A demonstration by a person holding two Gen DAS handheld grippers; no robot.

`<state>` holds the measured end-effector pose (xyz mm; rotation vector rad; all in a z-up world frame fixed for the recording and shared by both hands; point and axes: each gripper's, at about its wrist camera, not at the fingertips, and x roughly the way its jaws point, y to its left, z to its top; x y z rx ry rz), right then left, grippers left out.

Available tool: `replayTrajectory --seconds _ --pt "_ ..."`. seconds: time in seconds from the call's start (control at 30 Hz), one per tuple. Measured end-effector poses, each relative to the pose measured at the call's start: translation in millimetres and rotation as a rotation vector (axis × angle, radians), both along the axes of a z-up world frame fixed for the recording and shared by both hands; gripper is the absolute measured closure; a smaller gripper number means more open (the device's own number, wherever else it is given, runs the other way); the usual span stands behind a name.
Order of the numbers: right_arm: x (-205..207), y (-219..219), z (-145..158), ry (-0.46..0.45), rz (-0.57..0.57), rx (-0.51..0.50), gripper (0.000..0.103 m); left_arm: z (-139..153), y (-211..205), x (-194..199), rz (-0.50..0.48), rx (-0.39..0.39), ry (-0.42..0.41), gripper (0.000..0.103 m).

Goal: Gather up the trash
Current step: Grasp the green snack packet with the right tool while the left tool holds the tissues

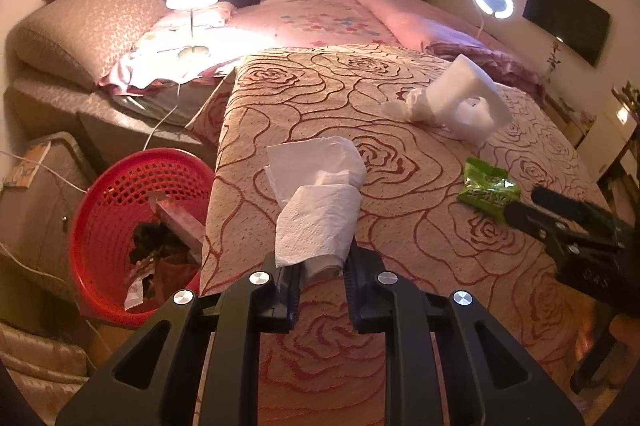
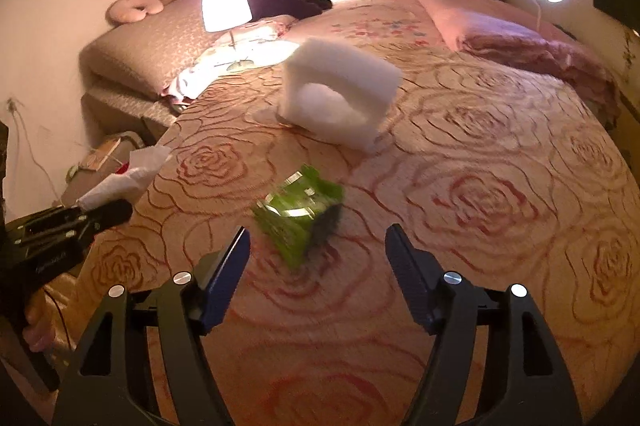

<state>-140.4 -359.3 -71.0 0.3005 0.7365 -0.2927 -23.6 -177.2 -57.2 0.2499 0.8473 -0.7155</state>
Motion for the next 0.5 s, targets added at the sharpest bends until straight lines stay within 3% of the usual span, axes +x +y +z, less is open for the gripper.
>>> replayTrajectory --seconds 0.2,0.37,0.47,0.5 --pt "26 3 -1 0.027 0.018 -0.103 0.026 0 5 1 0.006 -0.009 0.002 0.086" --pt "42 0 -11 0.084 0.061 -0.080 0.026 -1 7 2 0.012 -0.013 0.008 0.086" --pt "44 3 -12 0.088 0.089 -0.080 0.032 -2 7 2 0.014 -0.015 0.010 0.086" --pt "44 5 -12 0.087 0.098 -0.080 0.038 -2 8 2 0.014 -0.016 0.011 0.086"
